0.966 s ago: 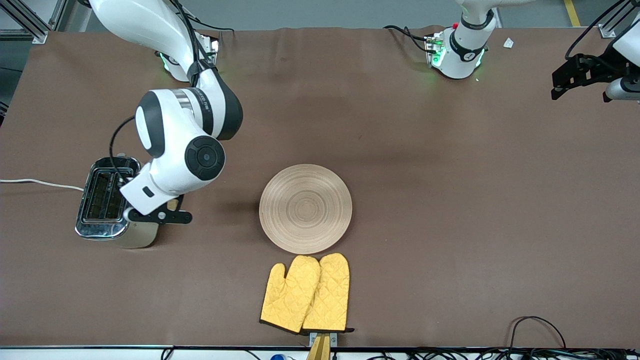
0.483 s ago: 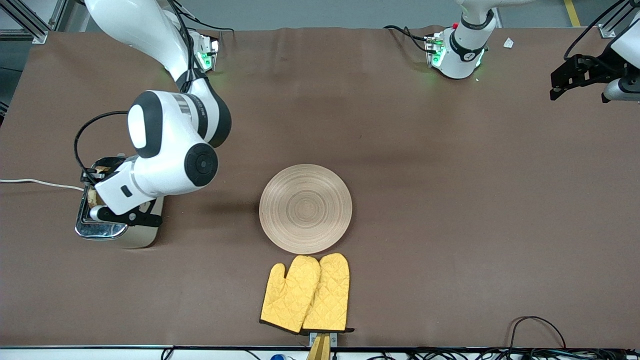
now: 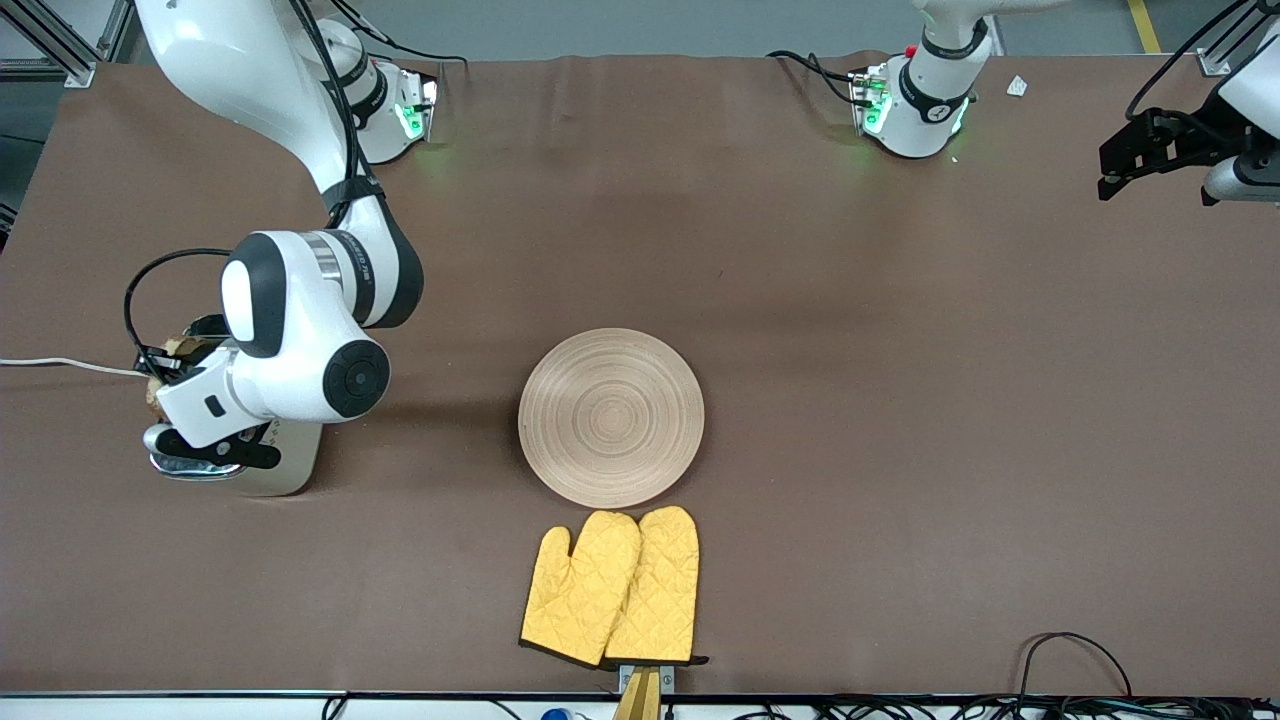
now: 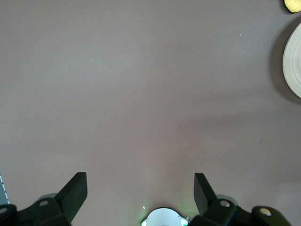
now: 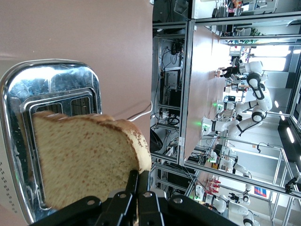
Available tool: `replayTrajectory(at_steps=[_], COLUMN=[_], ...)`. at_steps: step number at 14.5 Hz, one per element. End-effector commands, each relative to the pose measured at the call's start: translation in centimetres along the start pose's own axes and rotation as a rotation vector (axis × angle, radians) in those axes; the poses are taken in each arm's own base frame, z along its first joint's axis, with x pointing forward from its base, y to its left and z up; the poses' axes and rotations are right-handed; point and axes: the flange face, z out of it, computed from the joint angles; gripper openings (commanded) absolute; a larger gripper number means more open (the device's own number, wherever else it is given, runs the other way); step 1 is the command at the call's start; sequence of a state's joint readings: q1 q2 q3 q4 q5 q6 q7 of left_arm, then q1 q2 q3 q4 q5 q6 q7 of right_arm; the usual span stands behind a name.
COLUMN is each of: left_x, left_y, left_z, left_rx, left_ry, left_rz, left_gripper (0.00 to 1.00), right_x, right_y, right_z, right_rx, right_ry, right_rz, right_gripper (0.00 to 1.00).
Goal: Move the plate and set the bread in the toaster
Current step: 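Lower the bread into the toaster slot with the right gripper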
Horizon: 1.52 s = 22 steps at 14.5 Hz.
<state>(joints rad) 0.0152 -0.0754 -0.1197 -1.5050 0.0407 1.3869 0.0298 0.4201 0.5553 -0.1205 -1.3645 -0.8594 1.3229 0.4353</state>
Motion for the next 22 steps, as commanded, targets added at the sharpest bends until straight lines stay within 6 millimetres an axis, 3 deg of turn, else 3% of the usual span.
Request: replayTrajectory(at_steps=[1, 7, 11, 22], left_x=[0.1, 0.1, 0.0, 0.1], left_y=[0.5, 0.7, 0.6, 0.9], left_z=[-0.5, -0.5, -0.6, -0.5], left_rx=[-0.014, -0.014, -0.014, -0.023], left_ry=[0.008, 0.008, 0.01, 0.01], left_rz=[-0.002, -0.009, -0.009, -0.015], left_gripper=[1.0, 1.0, 1.0, 1.0], right_x=[-0.9, -1.7, -2.8, -1.3], right_y=[-0.4, -0.5, 0.6, 0.3], right_z=[1.7, 2.5, 3.7, 3.6], right_rx=[-0.013, -0.022, -0.001, -0.004], right_ry=[0.013, 0.005, 0.029, 0.108], right_rz=[0.033, 0.025, 0.011, 0.056], right_gripper=[0.0, 0.0, 0.0, 0.0])
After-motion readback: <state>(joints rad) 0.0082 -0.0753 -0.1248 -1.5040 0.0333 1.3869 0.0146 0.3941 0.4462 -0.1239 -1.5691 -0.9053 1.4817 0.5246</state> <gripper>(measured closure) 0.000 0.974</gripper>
